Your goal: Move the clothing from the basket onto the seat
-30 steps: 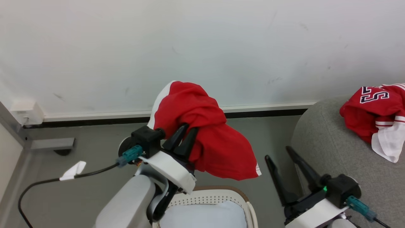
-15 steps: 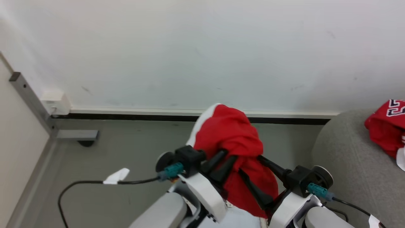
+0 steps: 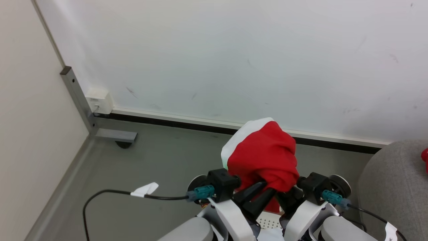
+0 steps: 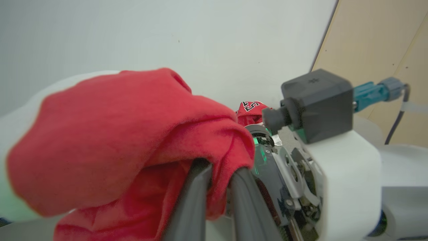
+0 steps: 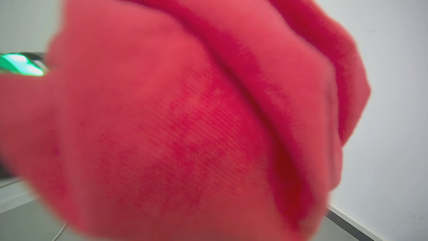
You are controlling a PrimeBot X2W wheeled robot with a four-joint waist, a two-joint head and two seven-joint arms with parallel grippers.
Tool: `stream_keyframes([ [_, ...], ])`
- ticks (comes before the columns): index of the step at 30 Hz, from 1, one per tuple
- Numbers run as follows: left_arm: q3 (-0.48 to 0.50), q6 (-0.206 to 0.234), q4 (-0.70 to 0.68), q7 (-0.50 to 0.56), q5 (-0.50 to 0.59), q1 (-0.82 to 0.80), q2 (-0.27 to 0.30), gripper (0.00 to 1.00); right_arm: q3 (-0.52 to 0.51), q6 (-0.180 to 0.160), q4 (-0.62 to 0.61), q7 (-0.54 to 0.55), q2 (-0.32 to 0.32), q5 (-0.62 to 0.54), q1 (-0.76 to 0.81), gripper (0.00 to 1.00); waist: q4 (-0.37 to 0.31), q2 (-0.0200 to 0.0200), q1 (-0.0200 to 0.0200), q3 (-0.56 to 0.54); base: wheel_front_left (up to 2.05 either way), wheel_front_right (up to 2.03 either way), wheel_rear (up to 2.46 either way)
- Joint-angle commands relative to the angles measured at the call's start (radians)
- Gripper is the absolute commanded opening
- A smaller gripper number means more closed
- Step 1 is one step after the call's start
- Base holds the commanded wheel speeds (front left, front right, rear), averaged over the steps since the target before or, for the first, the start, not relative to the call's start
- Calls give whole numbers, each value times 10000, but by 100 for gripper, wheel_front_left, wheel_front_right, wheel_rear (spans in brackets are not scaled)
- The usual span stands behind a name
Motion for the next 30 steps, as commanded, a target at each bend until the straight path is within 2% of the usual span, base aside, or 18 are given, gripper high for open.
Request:
stream_keyframes([
  [1, 24, -37, 89, -102, -198, -142, 140, 0, -66, -22, -101, 5, -7, 11, 128, 0, 69, 0, -1, -45, 0, 0, 0],
  [17, 418, 112, 593, -402, -233, -227, 375, 0, -1086, -22, -950, 2, -123, -3, 829, 0, -539, 0, -1, 176, 0, 0, 0],
  [18, 418, 130, 642, -409, -199, -221, 373, 19, -1184, -22, -1022, 3, -132, 20, 893, 0, -592, 0, -1, 189, 0, 0, 0],
  [19, 426, 136, 692, -421, -174, -212, 373, 50, -1288, -22, -1086, 2, -134, 42, 947, 0, -656, 0, -1, 207, 0, 0, 0],
  [20, 424, 152, 729, -422, -152, -203, 370, 100, -1413, -22, -1143, 2, -144, 55, 993, 0, -717, 0, -1, 214, 0, 0, 0],
  [30, 528, 284, 666, -493, -18, -10, 485, 100, -3066, -22, -1661, 2, -285, 170, 1503, 0, -1789, 0, -1, 349, 0, 0, 0],
])
